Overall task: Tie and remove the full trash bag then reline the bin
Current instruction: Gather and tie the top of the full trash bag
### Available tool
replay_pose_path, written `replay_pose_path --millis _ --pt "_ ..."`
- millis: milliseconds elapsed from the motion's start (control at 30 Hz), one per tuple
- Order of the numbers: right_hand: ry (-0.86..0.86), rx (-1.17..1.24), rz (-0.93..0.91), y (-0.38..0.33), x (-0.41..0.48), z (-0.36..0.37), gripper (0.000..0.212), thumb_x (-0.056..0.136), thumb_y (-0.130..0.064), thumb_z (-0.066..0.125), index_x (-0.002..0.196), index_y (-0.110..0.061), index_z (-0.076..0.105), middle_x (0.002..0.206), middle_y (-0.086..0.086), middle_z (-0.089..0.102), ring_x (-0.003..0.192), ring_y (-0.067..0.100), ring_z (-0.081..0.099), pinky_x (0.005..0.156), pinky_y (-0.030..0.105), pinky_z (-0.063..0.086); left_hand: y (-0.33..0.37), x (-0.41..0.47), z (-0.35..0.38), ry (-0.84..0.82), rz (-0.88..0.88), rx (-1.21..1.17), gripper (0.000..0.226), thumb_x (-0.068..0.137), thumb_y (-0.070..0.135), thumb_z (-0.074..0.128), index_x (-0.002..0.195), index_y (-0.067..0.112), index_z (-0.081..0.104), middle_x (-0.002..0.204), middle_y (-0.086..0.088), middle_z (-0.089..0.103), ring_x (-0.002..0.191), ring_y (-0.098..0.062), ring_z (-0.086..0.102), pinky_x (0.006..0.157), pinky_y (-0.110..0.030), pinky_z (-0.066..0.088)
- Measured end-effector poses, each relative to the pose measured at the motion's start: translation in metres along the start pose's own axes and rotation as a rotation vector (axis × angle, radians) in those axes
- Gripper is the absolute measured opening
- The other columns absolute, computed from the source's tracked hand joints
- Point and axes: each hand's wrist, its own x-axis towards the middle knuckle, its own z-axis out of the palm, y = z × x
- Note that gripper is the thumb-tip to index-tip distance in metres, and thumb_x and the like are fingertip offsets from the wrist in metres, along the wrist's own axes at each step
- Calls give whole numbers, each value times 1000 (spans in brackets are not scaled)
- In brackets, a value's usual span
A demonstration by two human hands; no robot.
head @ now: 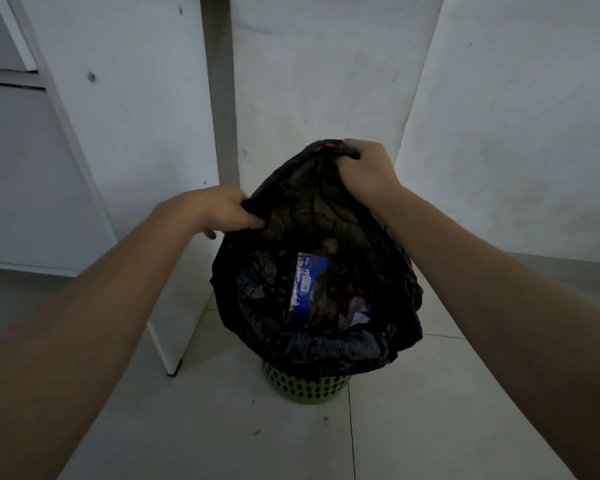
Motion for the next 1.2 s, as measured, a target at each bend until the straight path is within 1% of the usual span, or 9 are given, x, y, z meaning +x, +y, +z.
replay_pose_path --millis 67,167,267,367,533,633,833,1100,1200 --pt "-124 58 6 2 -2 -5 21 87 -23 69 108 -20 71 101 -2 73 95 14 69 85 30 57 -11 0 -3 67 -33 -133 35 95 41 60 115 13 64 106 -9 67 92 -24 65 71 -34 57" --pt "-423 80 130 20 -10 -29 66 73 -43 86 130 -25 58 126 -5 66 110 10 66 90 28 55 -12 2 -5 180 -1 -219 39 95 43 59 111 7 65 99 -13 67 85 -27 66 68 -33 57" --pt "-565 -174 382 57 -25 -68 123 54 -60 89 154 -30 26 156 -1 36 139 21 42 110 50 39 -1 3 -1 198 6 -219 43 95 41 58 118 5 63 104 -15 66 89 -30 66 72 -34 57" --pt "-709 -386 700 93 -57 -97 138 52 -57 92 158 -31 8 162 4 26 143 34 34 107 62 38 12 3 5 178 17 -208 43 95 40 58 121 5 61 110 -15 64 91 -28 63 75 -35 56" --pt "-911 -371 828 111 -88 -99 57 86 -33 76 133 -7 57 118 11 71 105 27 71 94 46 56 34 6 13 160 70 -262 35 97 34 55 111 3 65 104 -13 64 85 -23 59 66 -26 45" --pt "-624 -354 720 90 -75 -95 19 96 -14 58 104 1 66 80 10 76 70 21 76 73 38 62 43 6 14 178 82 -239 32 96 34 55 108 6 66 104 -12 63 86 -24 59 73 -28 47" --pt "98 -10 306 27 -45 -89 10 82 -16 60 85 -6 62 75 15 69 52 27 69 50 40 61 56 -2 -1 409 177 -315 25 85 34 73 99 17 62 82 4 55 69 -6 51 54 -21 38" --pt "-112 408 445 4 -47 -77 37 89 -14 73 119 5 62 101 14 64 69 19 62 58 29 57 74 -18 -13 427 256 -651 41 81 19 79 120 13 68 103 1 70 91 -11 68 82 -24 55" --pt "-156 360 286 -18 -45 -68 23 90 -11 72 110 0 67 95 14 66 67 17 61 59 28 58 92 -20 -5 292 281 -765 21 86 25 75 106 19 72 92 3 77 83 -9 74 69 -19 58"
